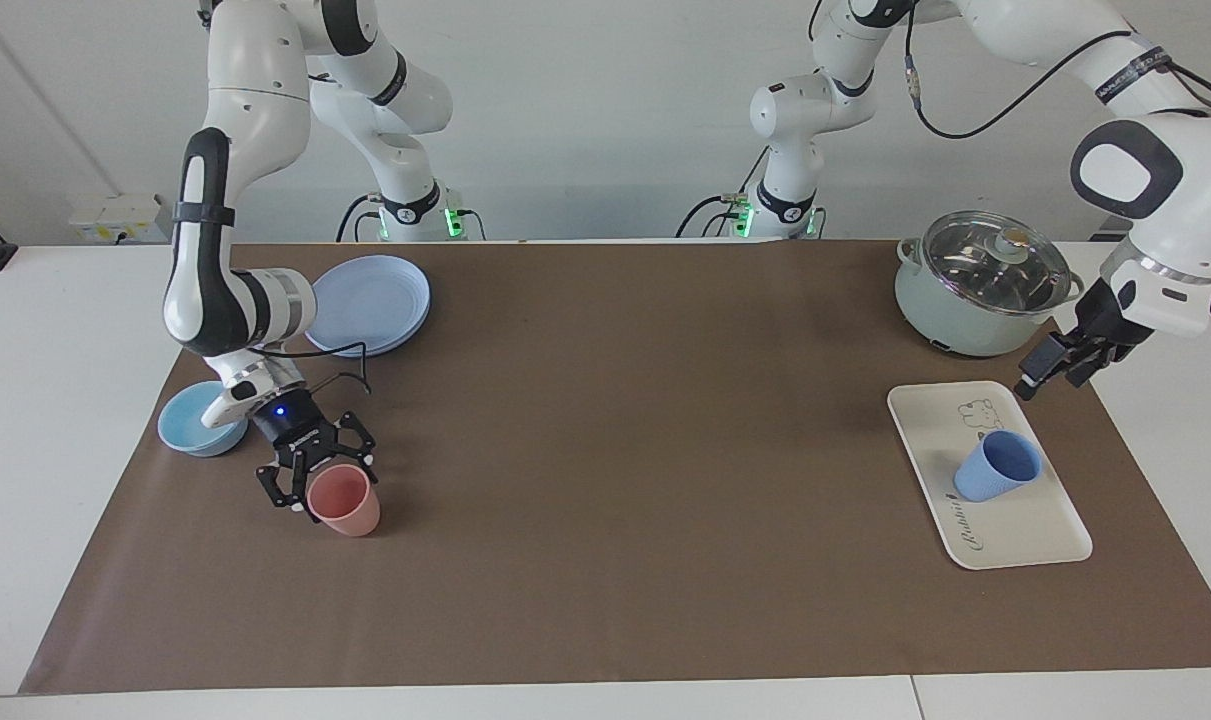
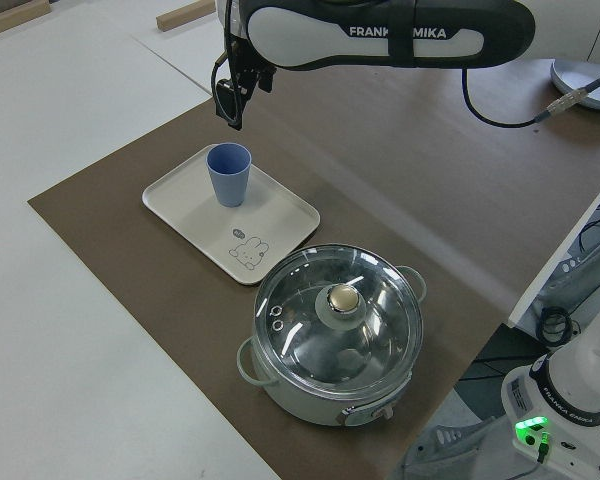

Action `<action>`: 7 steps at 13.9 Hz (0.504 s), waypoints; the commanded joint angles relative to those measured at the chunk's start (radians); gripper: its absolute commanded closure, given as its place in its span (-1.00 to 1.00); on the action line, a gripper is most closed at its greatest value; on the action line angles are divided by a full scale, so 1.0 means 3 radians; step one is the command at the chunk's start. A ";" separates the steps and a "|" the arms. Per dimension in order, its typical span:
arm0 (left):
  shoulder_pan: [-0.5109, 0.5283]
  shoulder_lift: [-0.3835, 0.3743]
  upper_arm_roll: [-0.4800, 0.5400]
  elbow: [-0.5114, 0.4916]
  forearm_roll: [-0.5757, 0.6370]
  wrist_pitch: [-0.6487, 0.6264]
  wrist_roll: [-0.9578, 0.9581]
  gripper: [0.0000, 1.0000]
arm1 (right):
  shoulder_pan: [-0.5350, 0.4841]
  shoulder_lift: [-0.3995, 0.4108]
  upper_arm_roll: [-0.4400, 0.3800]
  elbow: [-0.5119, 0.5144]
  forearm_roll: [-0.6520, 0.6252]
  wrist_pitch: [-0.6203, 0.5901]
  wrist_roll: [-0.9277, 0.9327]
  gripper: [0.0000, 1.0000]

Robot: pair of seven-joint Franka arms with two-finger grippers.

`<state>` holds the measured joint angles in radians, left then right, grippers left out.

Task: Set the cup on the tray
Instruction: 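Lower the blue cup onto the tray and open the left gripper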

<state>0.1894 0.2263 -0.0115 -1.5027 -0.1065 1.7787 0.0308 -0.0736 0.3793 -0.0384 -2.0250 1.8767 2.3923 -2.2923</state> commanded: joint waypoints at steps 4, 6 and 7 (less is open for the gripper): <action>-0.0380 0.0008 -0.0084 0.0341 0.0529 -0.0784 0.0061 -1.00 | -0.0041 -0.0226 0.0026 -0.0112 0.0095 0.0099 -0.0096 -1.00; -0.0493 -0.0089 -0.0105 0.0341 0.0763 -0.0887 0.0071 -1.00 | 0.0035 -0.0338 0.0031 -0.0112 0.0095 0.0349 0.0016 -1.00; -0.0544 -0.0166 -0.0105 0.0330 0.0784 -0.0872 0.0071 -1.00 | 0.0107 -0.0415 0.0031 -0.0112 0.0095 0.0482 0.0144 -1.00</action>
<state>0.0561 0.2184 -0.0495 -1.4135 0.0805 1.5538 0.0429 -0.0678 0.3240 -0.0359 -2.0253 1.8790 2.4677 -2.2849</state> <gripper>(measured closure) 0.000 0.000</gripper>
